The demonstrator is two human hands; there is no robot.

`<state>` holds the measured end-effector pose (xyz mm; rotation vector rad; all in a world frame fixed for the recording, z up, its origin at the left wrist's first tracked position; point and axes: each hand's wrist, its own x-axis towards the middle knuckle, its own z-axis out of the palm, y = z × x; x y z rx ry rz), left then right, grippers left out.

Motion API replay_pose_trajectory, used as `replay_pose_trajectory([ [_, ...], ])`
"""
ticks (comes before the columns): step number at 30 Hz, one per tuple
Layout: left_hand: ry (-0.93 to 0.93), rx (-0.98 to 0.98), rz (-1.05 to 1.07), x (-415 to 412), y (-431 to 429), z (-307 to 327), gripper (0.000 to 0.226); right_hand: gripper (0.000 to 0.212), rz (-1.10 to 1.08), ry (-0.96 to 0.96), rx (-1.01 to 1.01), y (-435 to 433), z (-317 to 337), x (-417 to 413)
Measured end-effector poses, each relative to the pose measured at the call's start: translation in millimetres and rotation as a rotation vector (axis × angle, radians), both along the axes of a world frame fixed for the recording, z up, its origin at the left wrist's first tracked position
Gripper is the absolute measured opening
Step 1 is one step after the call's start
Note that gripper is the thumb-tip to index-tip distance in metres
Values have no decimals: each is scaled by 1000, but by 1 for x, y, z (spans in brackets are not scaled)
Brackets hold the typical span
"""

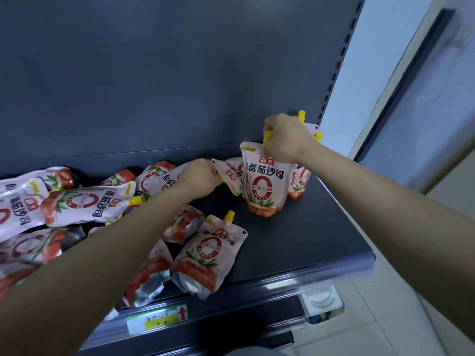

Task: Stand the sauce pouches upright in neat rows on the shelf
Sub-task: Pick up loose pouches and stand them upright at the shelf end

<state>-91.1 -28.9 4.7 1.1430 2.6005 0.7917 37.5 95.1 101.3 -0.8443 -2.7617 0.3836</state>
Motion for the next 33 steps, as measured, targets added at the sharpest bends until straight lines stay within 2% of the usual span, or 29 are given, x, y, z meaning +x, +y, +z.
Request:
replay_pose_trajectory([
  [4, -65, 164, 56, 5, 8, 18, 17, 15, -30, -32, -14, -1, -3, 6],
  [7, -130, 289, 72, 9, 16, 26, 3, 17, -51, -52, -6, -1, -7, 15],
  [11, -65, 346, 13, 13, 28, 31, 5, 15, -72, -98, -1, 3, -11, 30],
  [17, -19, 334, -25, 22, 42, 30, 14, 24, -133, -129, 6, 19, -16, 49],
  [21, 8, 245, -7, 34, 47, 26, 27, 21, -144, -122, 28, 34, -15, 61],
  [26, -18, 320, 85, 43, 44, 31, 29, 22, -125, -163, 49, 56, -12, 71],
  [33, -6, 315, 81, 79, 34, 42, 33, 19, -69, -106, 67, 83, -12, 73],
])
